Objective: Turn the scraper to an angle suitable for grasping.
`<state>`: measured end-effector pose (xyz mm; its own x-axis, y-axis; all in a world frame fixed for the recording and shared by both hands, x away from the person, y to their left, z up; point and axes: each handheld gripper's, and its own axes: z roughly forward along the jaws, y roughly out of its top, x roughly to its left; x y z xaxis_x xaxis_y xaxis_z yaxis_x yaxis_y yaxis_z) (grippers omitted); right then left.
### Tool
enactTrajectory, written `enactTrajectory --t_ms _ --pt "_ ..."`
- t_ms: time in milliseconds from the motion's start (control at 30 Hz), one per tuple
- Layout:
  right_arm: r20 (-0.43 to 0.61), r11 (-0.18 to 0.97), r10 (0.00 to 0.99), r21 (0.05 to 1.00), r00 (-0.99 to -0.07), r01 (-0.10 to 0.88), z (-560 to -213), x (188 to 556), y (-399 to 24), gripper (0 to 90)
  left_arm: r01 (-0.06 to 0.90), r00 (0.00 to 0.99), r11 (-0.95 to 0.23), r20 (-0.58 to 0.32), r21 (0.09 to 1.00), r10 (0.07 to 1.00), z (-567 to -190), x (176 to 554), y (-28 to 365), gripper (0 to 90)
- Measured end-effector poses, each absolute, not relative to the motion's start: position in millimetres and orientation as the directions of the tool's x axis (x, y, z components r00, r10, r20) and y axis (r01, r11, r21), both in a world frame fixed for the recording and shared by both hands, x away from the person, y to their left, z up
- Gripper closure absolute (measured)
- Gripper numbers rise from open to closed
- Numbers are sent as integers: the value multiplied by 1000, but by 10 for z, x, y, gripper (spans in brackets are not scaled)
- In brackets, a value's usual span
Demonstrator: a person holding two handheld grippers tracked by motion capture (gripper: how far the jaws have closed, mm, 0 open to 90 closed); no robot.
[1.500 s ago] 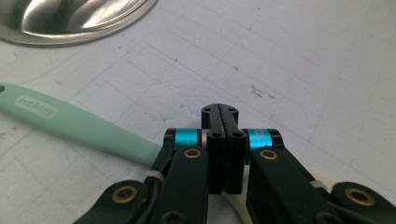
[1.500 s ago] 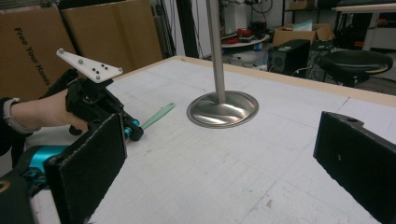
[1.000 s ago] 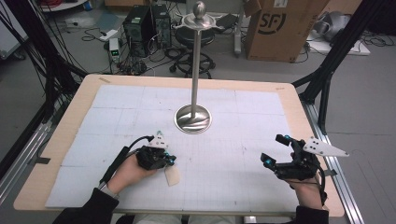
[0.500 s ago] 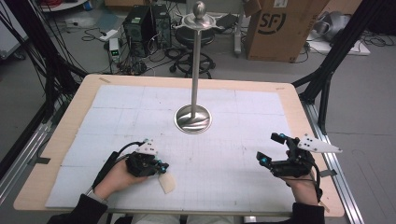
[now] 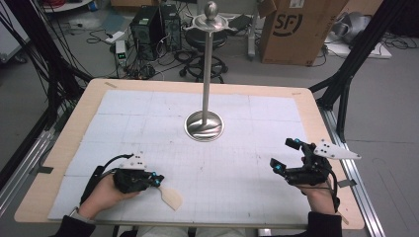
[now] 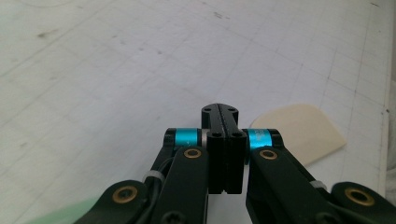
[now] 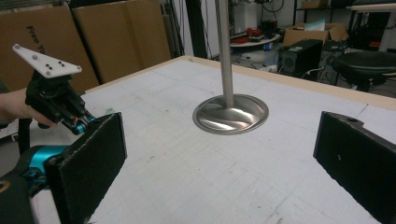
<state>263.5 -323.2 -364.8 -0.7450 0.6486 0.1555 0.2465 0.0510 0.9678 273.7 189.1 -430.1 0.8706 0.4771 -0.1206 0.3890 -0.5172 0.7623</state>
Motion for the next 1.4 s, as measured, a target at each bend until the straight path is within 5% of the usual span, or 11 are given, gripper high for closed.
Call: enactTrajectory --t_ms 633,967,1400 --pt "155 54 648 967 -746 248 -3651 2617 -3241 15 420 838 -519 -98 745 537 -4442 2785 2232 898" --pt "152 65 649 965 -745 254 -3652 2587 -3224 15 435 803 -480 -87 762 590 -4464 2990 1978 897" --pt "154 60 654 966 -741 253 -3654 2592 -3245 15 417 831 -487 -105 767 546 -4480 3036 1428 897"
